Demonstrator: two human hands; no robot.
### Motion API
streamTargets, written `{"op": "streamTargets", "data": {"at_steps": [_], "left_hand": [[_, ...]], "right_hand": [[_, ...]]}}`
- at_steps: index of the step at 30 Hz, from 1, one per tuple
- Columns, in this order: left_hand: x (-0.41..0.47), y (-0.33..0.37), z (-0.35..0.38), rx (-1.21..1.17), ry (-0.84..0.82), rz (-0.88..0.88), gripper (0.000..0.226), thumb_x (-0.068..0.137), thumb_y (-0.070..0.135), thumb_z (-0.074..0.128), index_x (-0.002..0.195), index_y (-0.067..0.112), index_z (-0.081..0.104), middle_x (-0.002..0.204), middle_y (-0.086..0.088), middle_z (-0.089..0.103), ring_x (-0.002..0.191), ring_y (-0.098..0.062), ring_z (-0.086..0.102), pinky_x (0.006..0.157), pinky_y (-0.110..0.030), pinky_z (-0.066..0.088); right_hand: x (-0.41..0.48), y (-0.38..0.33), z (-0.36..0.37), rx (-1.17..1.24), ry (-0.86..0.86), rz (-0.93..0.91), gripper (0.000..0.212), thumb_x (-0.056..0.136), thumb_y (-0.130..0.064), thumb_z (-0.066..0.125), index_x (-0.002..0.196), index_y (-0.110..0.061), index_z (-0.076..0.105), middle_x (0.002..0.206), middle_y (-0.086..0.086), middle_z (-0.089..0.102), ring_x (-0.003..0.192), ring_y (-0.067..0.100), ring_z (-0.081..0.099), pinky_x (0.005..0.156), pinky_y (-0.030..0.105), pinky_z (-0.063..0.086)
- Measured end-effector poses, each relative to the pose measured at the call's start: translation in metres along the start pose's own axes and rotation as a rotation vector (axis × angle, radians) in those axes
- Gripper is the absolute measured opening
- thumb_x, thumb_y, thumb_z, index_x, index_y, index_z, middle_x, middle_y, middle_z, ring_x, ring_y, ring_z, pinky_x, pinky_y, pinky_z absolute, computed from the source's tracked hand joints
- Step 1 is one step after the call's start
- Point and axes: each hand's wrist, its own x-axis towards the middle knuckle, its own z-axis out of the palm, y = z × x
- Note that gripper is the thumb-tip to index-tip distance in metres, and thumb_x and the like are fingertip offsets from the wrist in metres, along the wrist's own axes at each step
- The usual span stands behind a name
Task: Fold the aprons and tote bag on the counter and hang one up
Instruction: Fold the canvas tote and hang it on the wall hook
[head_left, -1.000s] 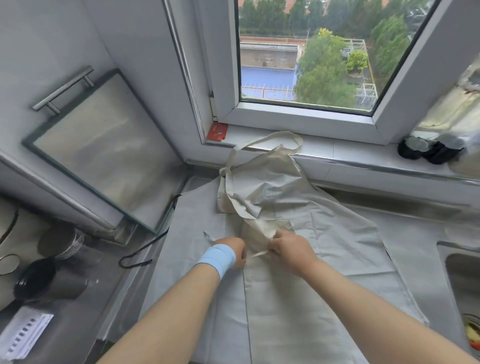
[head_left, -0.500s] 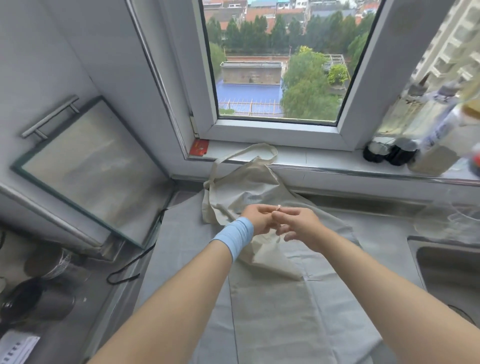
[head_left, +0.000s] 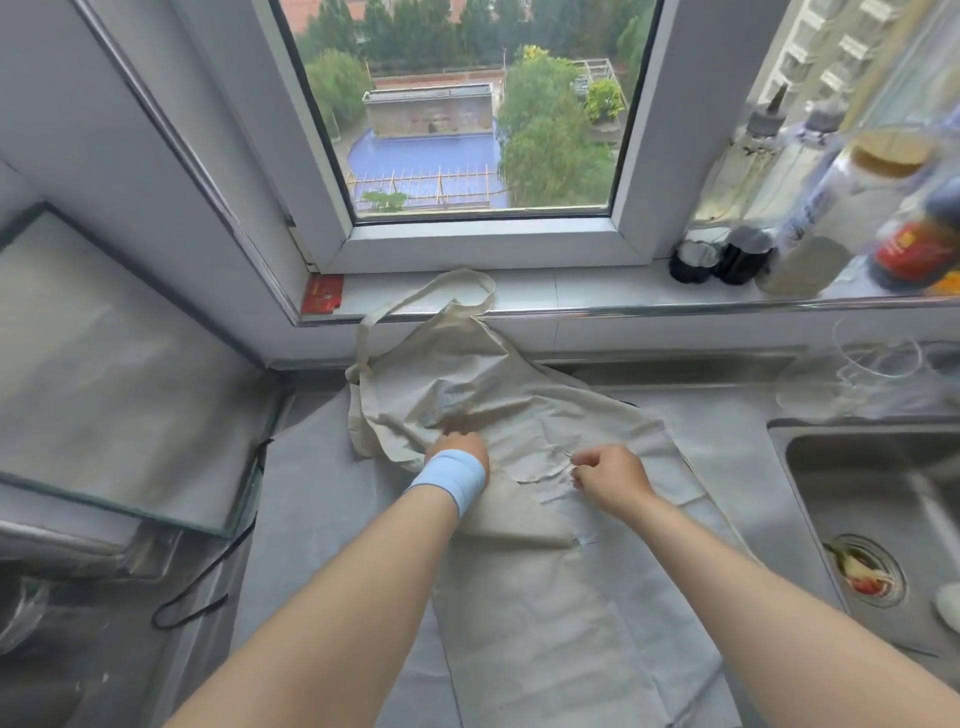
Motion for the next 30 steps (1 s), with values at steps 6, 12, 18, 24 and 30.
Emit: {"op": "streamTargets", "data": {"at_steps": [6,12,18,24,30], "left_hand": [[-0.002,-0.021,-0.018,-0.362,-0.015,0.212,0.014,0.087,0.018,0.057,0.090,0.016,0.070,0.085,-0.003,0.068,0.083,-0.024,0.063,0.071,-0.022,0.046],[-0.016,-0.034,-0.038,-0.617,0.080,0.321,0.014,0.081,0.022,0.063,0.090,0.025,0.074,0.073,0.008,0.065,0.071,-0.010,0.059,0.068,-0.020,0.047],[-0.006,-0.065,-0.047,-0.691,0.328,0.245,0.019,0.083,0.028,0.065,0.100,0.033,0.071,0.108,0.009,0.067,0.099,-0.013,0.062,0.093,-0.027,0.047],[0.018,-0.146,-0.053,-0.838,0.290,-0.350,0.024,0.087,0.019,0.051,0.105,0.016,0.065,0.114,-0.008,0.068,0.104,-0.029,0.062,0.088,-0.032,0.048],[0.042,-0.158,-0.042,-0.984,-0.008,-0.439,0.036,0.079,0.036,0.062,0.102,0.009,0.061,0.104,-0.013,0.070,0.092,-0.032,0.070,0.082,-0.037,0.057]], "right_hand": [[0.005,-0.014,0.015,-0.001,-0.031,-0.034,0.026,0.083,-0.015,0.048,0.089,-0.008,0.072,0.084,0.004,0.070,0.088,0.028,0.064,0.074,0.029,0.047],[0.004,-0.062,0.004,-0.124,-0.521,0.036,0.044,0.098,-0.050,0.038,0.095,-0.018,0.068,0.093,0.002,0.069,0.071,0.019,0.062,0.065,0.028,0.046],[0.037,-0.126,-0.004,-0.323,0.043,-0.333,0.037,0.099,-0.032,0.039,0.087,-0.015,0.070,0.096,0.008,0.070,0.098,0.032,0.061,0.084,0.037,0.048],[0.046,-0.203,0.061,-0.576,-0.025,-0.727,0.028,0.095,-0.025,0.049,0.112,-0.031,0.070,0.119,-0.005,0.062,0.111,0.021,0.059,0.088,0.033,0.048],[0.059,-0.243,0.111,-0.788,-0.138,-0.750,0.032,0.095,-0.023,0.050,0.122,-0.028,0.065,0.126,0.000,0.059,0.117,0.023,0.056,0.089,0.033,0.047]]}}
